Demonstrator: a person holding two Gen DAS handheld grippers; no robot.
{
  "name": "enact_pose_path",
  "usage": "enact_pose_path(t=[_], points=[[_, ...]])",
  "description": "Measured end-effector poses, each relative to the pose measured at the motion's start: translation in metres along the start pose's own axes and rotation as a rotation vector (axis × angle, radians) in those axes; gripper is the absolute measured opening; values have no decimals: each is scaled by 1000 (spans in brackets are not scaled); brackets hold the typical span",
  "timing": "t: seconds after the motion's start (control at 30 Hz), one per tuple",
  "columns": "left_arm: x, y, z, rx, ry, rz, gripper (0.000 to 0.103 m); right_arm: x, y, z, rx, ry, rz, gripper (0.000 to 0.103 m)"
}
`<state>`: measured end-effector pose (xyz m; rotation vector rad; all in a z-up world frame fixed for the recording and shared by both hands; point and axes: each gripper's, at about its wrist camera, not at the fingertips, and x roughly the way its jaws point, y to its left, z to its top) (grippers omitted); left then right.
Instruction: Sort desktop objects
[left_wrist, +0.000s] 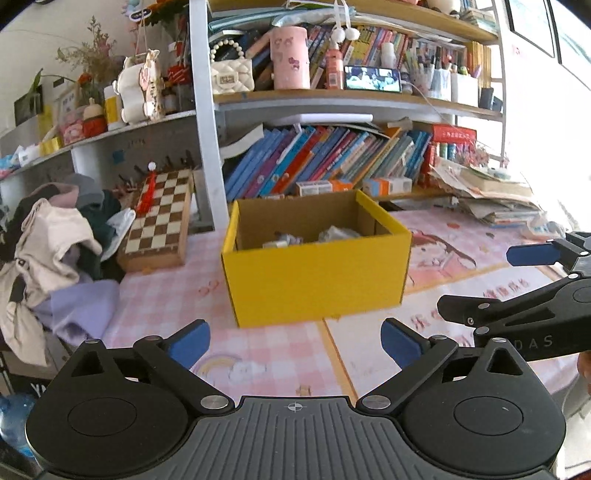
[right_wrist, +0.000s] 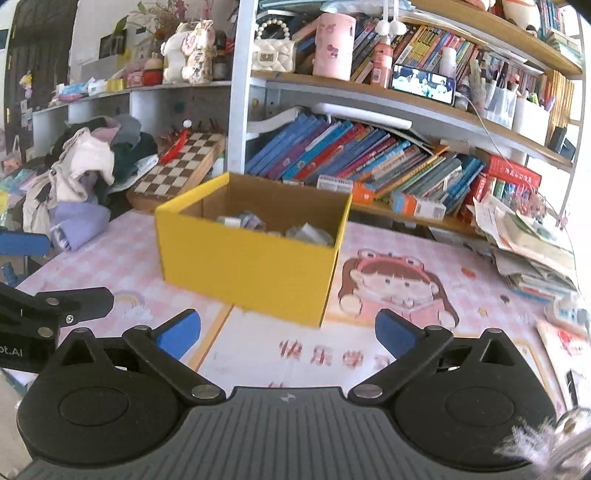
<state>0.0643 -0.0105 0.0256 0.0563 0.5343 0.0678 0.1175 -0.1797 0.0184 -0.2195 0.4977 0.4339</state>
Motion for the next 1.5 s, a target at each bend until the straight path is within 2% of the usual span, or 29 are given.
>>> enact_pose_path(t=[0.3, 0.6, 1.17, 1.5], points=[[-19, -3, -15, 1, 0, 7, 101, -19, 13, -19, 28, 24, -46, 103], [-30, -7, -34, -2, 57, -1, 101, -28, 17, -40, 119, 105, -67, 103], [-24, -5, -55, -76, 177, -41, 101, -32, 30, -51, 69, 169, -65, 103], [-19, -13, -58, -40, 200, -13, 101, -29, 26, -55, 85, 191, -75, 103]])
